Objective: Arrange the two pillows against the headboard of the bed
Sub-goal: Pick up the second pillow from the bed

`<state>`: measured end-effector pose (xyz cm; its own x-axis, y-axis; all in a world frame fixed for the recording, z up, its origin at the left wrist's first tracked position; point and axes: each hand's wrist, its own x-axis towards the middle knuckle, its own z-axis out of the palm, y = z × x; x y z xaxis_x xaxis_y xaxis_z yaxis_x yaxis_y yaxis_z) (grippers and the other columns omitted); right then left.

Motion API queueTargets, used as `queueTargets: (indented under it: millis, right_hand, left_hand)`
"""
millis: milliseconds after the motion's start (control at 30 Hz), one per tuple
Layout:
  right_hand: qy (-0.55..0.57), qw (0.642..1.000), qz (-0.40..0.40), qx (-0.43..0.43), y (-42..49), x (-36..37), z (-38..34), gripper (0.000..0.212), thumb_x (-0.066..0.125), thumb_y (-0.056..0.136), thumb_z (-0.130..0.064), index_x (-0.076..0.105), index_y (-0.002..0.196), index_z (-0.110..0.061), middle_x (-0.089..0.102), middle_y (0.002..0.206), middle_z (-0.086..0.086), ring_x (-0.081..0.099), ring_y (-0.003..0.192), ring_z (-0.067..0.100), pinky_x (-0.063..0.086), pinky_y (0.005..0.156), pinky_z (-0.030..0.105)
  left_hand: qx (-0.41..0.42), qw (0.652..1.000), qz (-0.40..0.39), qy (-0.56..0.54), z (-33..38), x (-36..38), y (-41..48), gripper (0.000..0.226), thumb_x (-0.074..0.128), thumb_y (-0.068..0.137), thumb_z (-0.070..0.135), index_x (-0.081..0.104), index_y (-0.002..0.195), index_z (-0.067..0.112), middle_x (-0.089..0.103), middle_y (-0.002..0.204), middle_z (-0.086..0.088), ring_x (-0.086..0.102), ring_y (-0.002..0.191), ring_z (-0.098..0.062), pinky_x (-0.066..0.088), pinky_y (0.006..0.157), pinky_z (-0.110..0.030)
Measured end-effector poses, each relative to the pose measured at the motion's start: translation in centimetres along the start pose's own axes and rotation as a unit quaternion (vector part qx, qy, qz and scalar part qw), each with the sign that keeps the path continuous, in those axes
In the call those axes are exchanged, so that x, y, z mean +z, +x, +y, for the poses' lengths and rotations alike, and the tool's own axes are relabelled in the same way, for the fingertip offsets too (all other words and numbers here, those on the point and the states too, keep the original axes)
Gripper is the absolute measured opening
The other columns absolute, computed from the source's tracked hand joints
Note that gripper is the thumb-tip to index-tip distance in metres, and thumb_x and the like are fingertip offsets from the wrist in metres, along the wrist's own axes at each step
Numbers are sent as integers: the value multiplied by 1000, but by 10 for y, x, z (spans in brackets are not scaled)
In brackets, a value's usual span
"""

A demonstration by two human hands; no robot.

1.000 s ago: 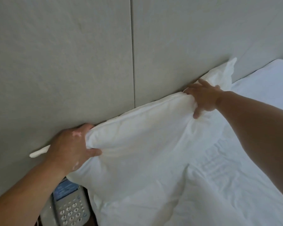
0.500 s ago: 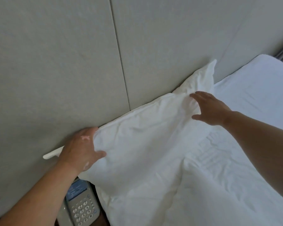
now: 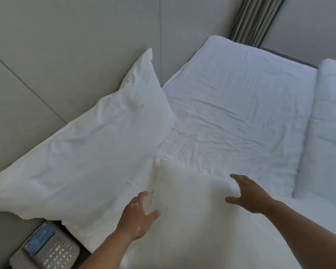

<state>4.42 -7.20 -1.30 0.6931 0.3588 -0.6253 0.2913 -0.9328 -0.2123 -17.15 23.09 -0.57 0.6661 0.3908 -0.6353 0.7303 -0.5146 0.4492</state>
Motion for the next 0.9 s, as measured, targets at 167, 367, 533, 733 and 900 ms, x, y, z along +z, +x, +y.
queueTargets:
  millis: [167, 367, 533, 733, 900]
  right_hand:
    - [-27, 996, -34, 79, -17, 24, 87, 150, 39, 43, -109, 18, 168, -29, 22, 175, -1, 22, 160, 23, 30, 124, 52]
    - [-6, 995, -79, 68, 20, 40, 121, 161, 40, 29, -111, 10, 168, -37, 12, 177, -6, 11, 163, 15, 13, 128, 58]
    - [52, 995, -61, 56, 64, 61, 129, 159, 48, 29, -110, 16, 167, -38, 28, 173, -4, 27, 159, 21, 22, 128, 53]
    - [57, 994, -57, 71, 75, 83, 127, 124, 62, 40, -100, 51, 146, -37, 69, 135, 1, 61, 127, 28, 49, 106, 45]
    - [77, 995, 3, 61, 53, 94, 121, 82, 70, 49, -91, 73, 104, -31, 76, 105, -2, 67, 106, 26, 56, 89, 41]
  left_hand:
    - [-72, 995, -51, -42, 15, 60, 37, 115, 70, 74, 75, 23, 165, 23, 38, 164, -13, 40, 149, -31, 33, 119, -39]
    - [-105, 989, -53, -93, 4, 109, 77, 170, 59, 19, 103, 11, 166, 32, 38, 165, -12, 44, 147, -35, 35, 116, -42]
    - [-104, 987, -25, -118, -8, 131, 101, 170, 55, 15, 106, 13, 165, 35, 48, 159, -12, 52, 140, -36, 41, 114, -44]
    - [-78, 988, 9, -131, -24, 145, 104, 151, 63, 28, 102, 33, 159, 33, 55, 154, -4, 54, 138, -31, 41, 116, -46]
    - [-52, 986, 31, -154, -16, 156, 82, 132, 67, 43, 96, 50, 152, 24, 61, 149, -1, 57, 136, -25, 40, 116, -39]
